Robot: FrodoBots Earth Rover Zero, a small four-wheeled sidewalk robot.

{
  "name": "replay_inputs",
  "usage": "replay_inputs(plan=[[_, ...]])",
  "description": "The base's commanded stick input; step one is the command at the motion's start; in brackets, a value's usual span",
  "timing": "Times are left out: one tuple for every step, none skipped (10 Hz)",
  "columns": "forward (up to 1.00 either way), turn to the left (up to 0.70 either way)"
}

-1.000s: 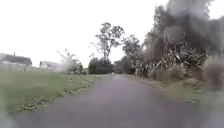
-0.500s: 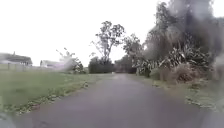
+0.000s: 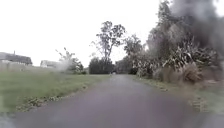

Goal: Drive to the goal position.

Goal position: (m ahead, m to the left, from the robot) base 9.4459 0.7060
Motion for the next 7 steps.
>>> replay_inputs(plan=[[0.85,0.0],[0.85,0.0],[0.85,0.0],[0.85,0.0],[0.85,0.0],[0.85,0.0],[0.85,0.0]])
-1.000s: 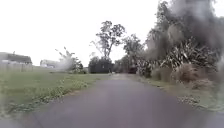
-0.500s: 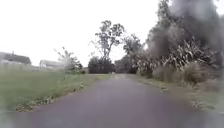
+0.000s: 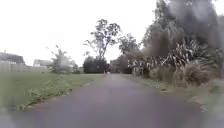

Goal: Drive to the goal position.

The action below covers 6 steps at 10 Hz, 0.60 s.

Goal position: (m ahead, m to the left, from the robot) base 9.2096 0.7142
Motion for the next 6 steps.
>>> replay_inputs(plan=[[0.85,0.0],[0.85,0.0],[0.85,0.0],[0.85,0.0],[0.85,0.0],[0.85,0.0]])
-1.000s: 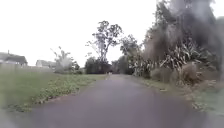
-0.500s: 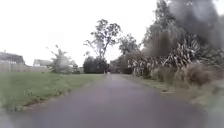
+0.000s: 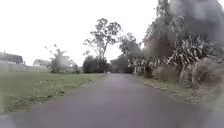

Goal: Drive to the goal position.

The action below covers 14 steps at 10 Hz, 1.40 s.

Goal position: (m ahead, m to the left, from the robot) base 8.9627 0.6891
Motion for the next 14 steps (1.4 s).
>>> replay_inputs(plan=[[0.85,0.0],[0.85,0.0],[0.85,0.0],[0.85,0.0],[0.85,0.0],[0.85,0.0],[0.85,0.0],[0.85,0.0],[0.85,0.0],[0.85,0.0],[0.85,0.0],[0.85,0.0],[0.85,0.0],[0.85,0.0]])
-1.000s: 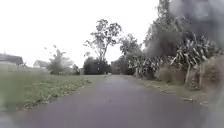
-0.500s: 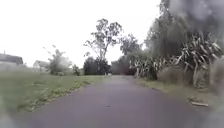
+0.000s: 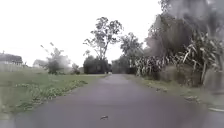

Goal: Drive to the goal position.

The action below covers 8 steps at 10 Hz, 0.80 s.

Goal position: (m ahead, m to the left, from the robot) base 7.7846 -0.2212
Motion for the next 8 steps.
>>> replay_inputs(plan=[[0.85,0.0],[0.85,0.0],[0.85,0.0],[0.85,0.0],[0.85,0.0],[0.85,0.0],[0.85,0.0],[0.85,0.0]])
